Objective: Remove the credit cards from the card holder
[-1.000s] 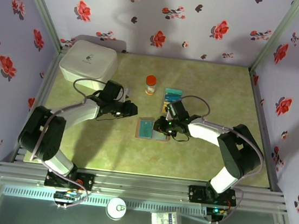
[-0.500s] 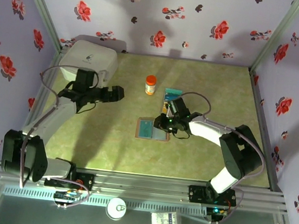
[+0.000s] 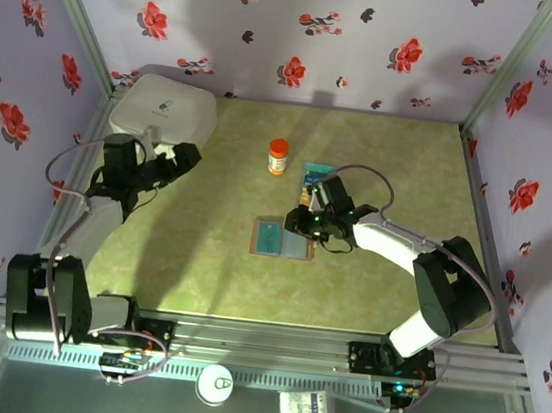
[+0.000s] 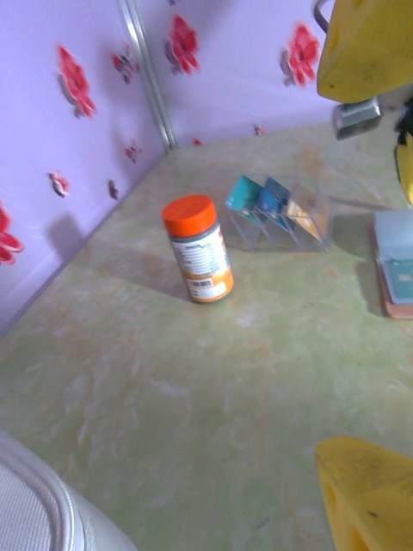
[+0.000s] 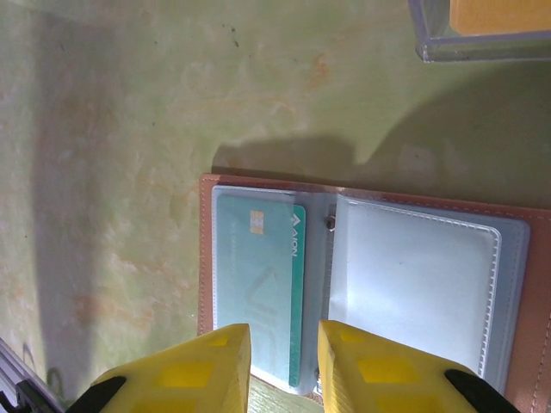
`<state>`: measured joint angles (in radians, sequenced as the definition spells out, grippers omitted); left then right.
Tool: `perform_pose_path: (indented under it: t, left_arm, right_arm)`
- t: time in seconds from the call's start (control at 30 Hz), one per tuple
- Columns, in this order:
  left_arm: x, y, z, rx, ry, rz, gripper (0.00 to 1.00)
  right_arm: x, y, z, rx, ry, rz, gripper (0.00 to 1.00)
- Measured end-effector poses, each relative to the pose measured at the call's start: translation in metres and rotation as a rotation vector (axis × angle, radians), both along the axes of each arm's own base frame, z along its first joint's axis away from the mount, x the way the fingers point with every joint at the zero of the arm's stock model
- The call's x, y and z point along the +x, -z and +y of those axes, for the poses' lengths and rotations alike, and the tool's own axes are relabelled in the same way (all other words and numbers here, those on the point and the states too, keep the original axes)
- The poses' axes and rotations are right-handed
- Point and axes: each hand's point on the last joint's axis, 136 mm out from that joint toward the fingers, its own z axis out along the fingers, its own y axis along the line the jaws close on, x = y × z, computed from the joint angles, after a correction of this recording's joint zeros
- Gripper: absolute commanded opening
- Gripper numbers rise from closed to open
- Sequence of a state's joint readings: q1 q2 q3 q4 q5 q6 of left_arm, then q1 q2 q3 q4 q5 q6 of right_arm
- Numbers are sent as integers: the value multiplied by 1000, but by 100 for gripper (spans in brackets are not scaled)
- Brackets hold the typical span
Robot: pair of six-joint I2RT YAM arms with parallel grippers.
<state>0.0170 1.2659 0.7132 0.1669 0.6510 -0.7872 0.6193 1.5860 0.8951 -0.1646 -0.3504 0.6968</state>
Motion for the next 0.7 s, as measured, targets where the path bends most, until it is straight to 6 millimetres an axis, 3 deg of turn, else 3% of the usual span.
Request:
perform_pose_path:
  t: [0.17, 0.33, 0.47, 0.63, 0.7]
  left_arm:
    - [15, 18, 6, -173, -9, 73, 100]
    - [17, 11, 6, -207, -19, 70, 95]
    - [8, 4, 5, -126, -35, 50, 94]
    - [-7, -17, -31, 6, 70, -3, 92]
    - [-16, -16, -47, 45, 123, -14, 88]
  right_arm:
    - [1, -1, 0, -1, -1, -3, 27]
    - [3, -4, 1, 2, 0, -9, 27]
    - [5, -7, 3, 7, 0, -16, 27]
    - [8, -10, 5, 14, 0, -20, 27]
    - [8, -8, 7, 15, 1, -14, 27]
